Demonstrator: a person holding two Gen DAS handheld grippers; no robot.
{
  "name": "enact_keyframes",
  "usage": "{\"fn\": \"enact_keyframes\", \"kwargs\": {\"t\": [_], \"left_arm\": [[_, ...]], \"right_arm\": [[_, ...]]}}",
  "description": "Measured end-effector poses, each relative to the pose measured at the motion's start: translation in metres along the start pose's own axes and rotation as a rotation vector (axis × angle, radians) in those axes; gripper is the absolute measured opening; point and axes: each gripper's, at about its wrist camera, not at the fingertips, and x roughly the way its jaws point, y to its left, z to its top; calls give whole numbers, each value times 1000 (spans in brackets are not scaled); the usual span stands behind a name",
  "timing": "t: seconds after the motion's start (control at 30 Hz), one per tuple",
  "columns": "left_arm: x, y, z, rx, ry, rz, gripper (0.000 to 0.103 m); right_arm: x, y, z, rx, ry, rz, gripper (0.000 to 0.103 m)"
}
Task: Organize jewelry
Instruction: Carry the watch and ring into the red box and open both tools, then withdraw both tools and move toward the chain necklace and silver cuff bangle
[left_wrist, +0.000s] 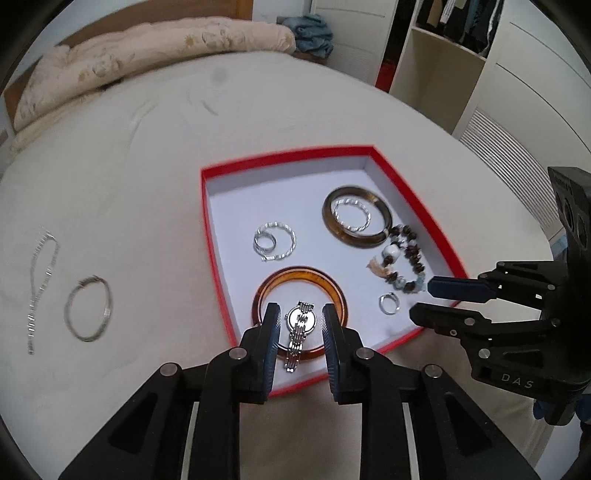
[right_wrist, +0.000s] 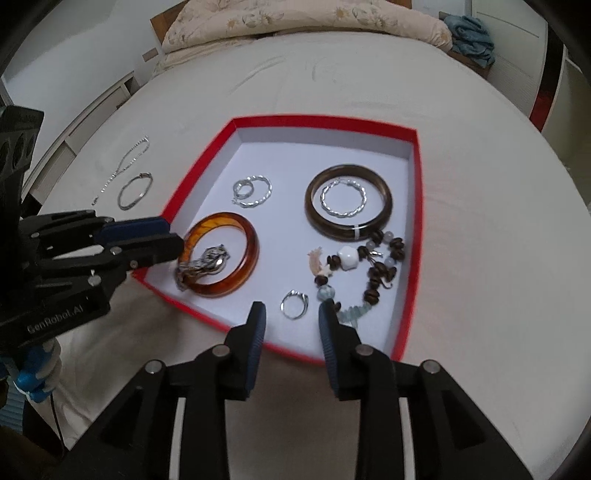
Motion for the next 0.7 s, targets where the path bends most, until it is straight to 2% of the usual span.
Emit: {"fn": "enact_keyframes", "kwargs": {"t": [0.1,0.3,0.7], "left_arm": [[-29,-4,0,6,-43,29,25],[-86,-8,-13,0,-121,100,36],[-172,-9,-67,-43,-216,207,52]], "right_arm": [[-22,5,-5,4,-34,0,29],[-68,26,-14,-13,-102,0,29],[-137,88,-36,-95,-204,18,29]]}}
